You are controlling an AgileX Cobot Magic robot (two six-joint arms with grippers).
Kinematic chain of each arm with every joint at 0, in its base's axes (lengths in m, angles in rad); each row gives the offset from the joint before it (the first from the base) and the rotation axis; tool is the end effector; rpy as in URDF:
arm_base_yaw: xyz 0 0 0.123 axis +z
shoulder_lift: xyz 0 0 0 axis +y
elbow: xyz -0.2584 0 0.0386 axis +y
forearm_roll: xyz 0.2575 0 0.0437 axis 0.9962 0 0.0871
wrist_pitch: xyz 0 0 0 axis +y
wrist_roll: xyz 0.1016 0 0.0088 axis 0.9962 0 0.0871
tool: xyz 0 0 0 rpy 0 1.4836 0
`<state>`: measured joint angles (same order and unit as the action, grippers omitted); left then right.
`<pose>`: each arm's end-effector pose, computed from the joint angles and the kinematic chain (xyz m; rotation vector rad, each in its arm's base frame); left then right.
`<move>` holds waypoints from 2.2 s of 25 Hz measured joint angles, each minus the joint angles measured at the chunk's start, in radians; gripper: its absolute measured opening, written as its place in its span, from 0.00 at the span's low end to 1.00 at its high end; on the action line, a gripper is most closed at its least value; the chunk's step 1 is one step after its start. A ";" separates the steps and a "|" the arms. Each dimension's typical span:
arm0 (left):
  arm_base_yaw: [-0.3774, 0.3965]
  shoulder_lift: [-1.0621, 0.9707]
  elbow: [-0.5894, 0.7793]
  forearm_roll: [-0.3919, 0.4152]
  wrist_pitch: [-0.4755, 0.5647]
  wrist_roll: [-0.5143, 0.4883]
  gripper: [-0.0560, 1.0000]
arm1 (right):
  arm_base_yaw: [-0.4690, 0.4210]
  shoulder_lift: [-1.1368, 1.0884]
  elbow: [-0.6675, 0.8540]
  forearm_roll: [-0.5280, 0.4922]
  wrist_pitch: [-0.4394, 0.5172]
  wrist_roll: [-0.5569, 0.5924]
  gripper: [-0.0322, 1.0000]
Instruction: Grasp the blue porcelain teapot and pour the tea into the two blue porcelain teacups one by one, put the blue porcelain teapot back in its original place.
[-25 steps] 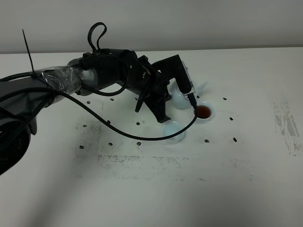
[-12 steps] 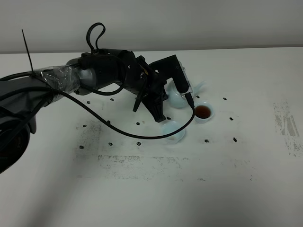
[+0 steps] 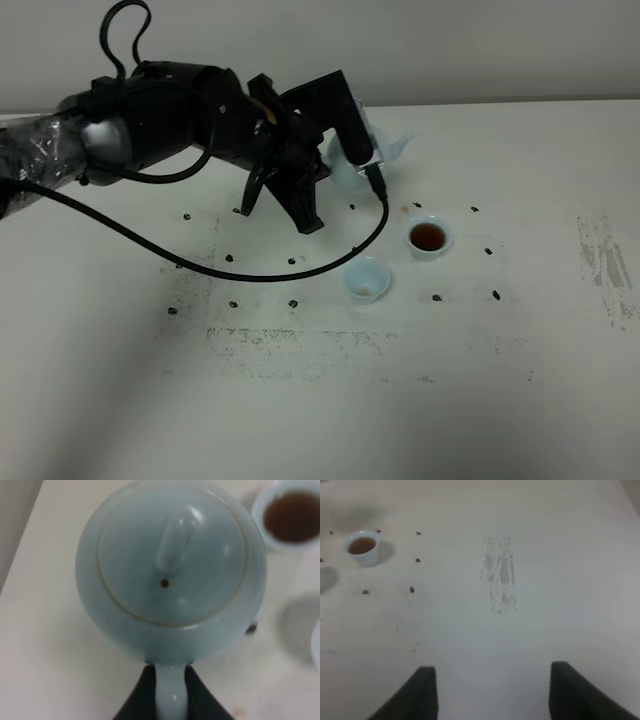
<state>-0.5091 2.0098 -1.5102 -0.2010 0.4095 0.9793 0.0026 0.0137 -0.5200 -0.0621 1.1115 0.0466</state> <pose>0.3990 -0.2320 0.1815 1.4750 1.8709 0.0407 0.0346 -0.0056 0.2778 0.0509 2.0868 -0.0450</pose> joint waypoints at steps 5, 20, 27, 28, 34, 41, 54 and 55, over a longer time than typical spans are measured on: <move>0.040 -0.036 0.099 0.053 -0.020 0.093 0.09 | 0.000 0.000 0.000 0.000 0.000 0.000 0.49; 0.036 -0.035 0.123 0.059 0.015 0.617 0.09 | 0.000 0.000 0.000 0.000 0.000 0.000 0.49; 0.022 -0.035 0.123 0.080 0.039 0.710 0.09 | 0.000 0.000 0.000 0.000 0.000 0.000 0.49; 0.022 -0.035 0.123 0.087 0.039 0.726 0.09 | 0.000 0.000 0.000 0.000 0.000 0.000 0.49; 0.022 -0.035 0.123 0.109 0.032 0.821 0.09 | 0.000 0.000 0.000 0.000 0.000 0.000 0.49; 0.017 -0.035 0.123 0.119 0.007 0.909 0.09 | 0.000 0.000 0.000 0.000 0.000 0.000 0.49; -0.008 -0.035 0.123 0.214 -0.064 0.924 0.09 | 0.000 0.000 0.000 0.000 0.000 0.000 0.49; -0.008 -0.035 0.123 0.217 -0.068 0.926 0.09 | 0.000 0.000 0.000 0.000 0.000 0.000 0.49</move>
<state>-0.5174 1.9747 -1.3874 0.0156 0.3411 1.9058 0.0026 0.0137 -0.5200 -0.0621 1.1115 0.0466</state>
